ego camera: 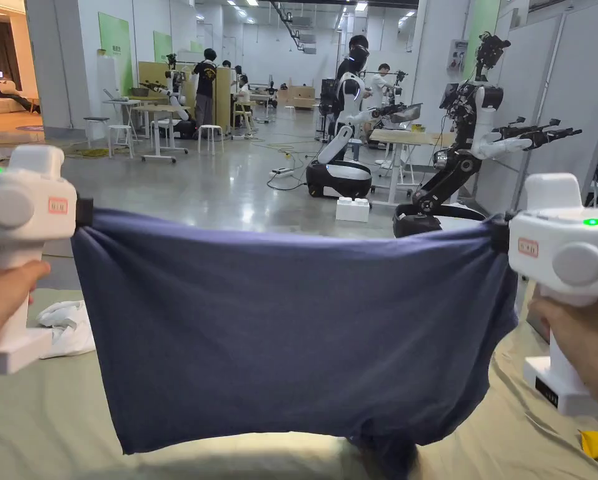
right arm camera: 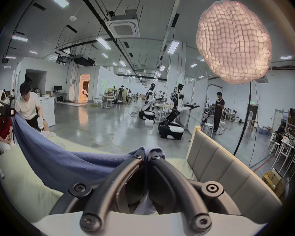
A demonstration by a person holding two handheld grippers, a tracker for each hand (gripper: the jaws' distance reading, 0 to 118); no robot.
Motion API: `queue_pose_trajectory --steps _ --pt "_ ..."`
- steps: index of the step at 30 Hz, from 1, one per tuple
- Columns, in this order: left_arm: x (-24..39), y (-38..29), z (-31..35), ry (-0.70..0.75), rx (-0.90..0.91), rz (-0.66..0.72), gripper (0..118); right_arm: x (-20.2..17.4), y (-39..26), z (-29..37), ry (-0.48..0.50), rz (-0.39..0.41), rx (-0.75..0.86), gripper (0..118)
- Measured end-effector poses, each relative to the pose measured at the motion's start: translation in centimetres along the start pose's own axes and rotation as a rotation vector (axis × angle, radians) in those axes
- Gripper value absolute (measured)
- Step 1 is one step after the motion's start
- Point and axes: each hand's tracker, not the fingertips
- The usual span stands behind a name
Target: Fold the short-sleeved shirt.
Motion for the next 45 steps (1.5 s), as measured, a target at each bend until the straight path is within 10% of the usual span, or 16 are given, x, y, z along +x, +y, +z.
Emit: queue_pose_trajectory --steps 23,38,44,45 --pt "-3.3 -31.4 20.3 -0.059 -0.282 0.093 6 -2.2 -23.1 23.8 -0.035 0.040 -0.339 3" --pt "-2.6 -45.1 18.2 -0.014 -0.738 -0.064 6 -2.8 -40.3 25.6 -0.010 0.018 -0.820 3" --pt "-2.0 -47.0 17.8 0.008 -0.778 -0.063 8 -3.3 -40.6 25.9 -0.040 0.015 -0.841 18" --pt "-1.9 -46.7 18.0 0.025 -0.769 -0.057 17 -3.1 -40.3 26.1 -0.050 0.010 -0.815 39"
